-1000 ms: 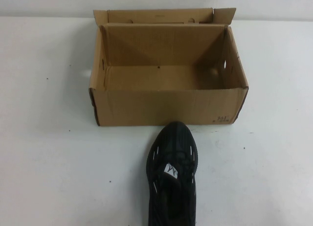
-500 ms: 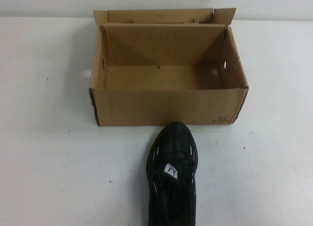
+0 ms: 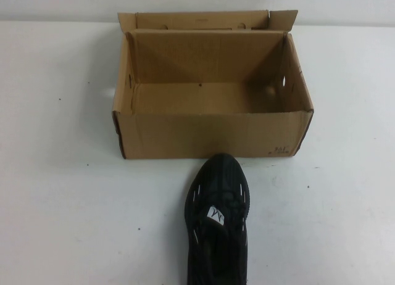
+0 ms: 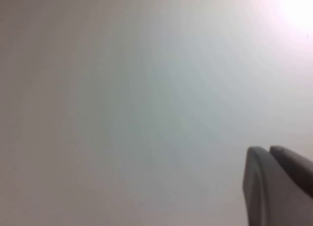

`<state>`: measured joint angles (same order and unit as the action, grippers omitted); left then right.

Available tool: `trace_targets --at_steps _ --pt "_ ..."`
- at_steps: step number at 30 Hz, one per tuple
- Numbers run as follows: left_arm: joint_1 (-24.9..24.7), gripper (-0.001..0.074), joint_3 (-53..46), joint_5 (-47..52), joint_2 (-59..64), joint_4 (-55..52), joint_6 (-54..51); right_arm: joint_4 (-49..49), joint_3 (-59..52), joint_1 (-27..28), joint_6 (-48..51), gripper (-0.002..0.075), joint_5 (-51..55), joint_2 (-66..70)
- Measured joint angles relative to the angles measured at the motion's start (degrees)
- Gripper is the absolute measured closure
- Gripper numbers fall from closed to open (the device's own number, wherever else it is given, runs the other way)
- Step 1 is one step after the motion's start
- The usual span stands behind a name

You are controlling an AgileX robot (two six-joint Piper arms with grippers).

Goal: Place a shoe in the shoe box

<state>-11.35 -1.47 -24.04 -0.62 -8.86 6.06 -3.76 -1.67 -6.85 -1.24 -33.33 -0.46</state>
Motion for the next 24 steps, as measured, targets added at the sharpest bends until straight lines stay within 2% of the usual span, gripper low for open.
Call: trace_targets --at_steps 6,12,16,20,24 --pt "0.0 0.0738 0.0 -19.7 0.0 0.0 8.6 -0.1 0.3 0.0 -0.5 0.0743 -12.0 -0.1" --pt "0.0 0.0738 0.3 -33.5 -0.2 -0.4 13.7 -0.1 8.7 0.0 -5.3 0.0743 -11.8 -0.3" --pt "0.0 0.0738 5.4 -30.5 -0.2 -0.4 16.6 -0.2 16.6 0.0 -6.0 0.0743 -6.2 -0.4" --pt "0.0 0.0738 14.3 -20.0 -0.2 -0.4 17.2 -0.6 25.3 0.0 -7.5 0.0743 0.6 -0.4" --pt "0.0 0.0738 23.8 -7.1 -0.2 -0.4 17.2 -0.6 33.4 0.0 -14.2 0.0743 8.1 2.7"
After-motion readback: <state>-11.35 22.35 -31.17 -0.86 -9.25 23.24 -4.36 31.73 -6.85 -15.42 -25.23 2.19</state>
